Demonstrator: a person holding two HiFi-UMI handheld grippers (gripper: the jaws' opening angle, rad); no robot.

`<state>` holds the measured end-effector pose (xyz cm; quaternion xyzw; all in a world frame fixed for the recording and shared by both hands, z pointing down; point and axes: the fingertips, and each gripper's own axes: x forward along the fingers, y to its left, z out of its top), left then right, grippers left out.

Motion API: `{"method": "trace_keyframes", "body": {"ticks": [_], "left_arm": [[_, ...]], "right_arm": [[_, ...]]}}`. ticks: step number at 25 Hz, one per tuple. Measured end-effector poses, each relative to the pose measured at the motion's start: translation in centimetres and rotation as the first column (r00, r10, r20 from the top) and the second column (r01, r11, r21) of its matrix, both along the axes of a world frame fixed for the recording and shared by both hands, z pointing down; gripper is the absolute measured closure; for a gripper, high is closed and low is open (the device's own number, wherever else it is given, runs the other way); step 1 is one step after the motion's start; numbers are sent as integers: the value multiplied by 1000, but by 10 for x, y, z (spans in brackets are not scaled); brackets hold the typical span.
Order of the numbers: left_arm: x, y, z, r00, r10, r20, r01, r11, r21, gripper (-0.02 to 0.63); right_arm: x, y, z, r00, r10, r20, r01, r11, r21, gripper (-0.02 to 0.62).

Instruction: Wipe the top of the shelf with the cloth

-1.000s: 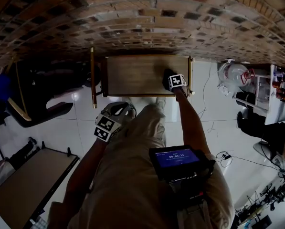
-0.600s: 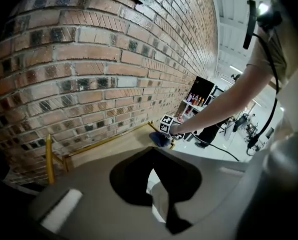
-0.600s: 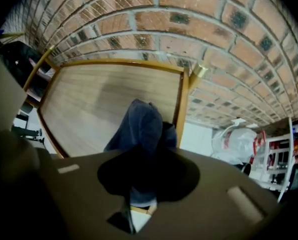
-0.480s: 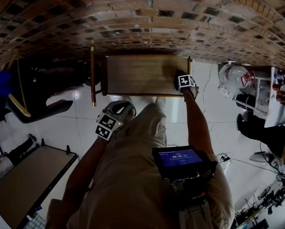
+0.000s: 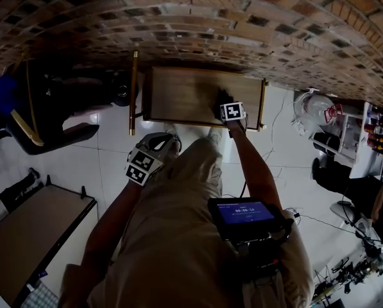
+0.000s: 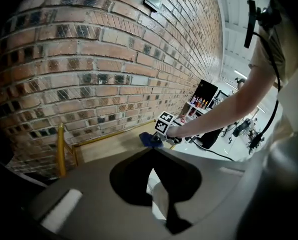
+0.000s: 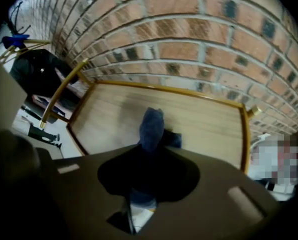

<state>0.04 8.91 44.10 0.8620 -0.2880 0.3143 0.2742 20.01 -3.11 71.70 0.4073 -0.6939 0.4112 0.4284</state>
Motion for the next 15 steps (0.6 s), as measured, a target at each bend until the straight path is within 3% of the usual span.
{"method": "trace_keyframes", "body": {"ticks": [8,15], "left_arm": [[-60,6,3,998,-54,-16,54,999,-1,603],[-115,16,10,995,-96,-19,96,995,-14,603]], "right_arm": [[-186,21,-22,967,-180,180,182,983,3,520],[-306,47,-17,925,-274,263,293,955,-37,520]]}}
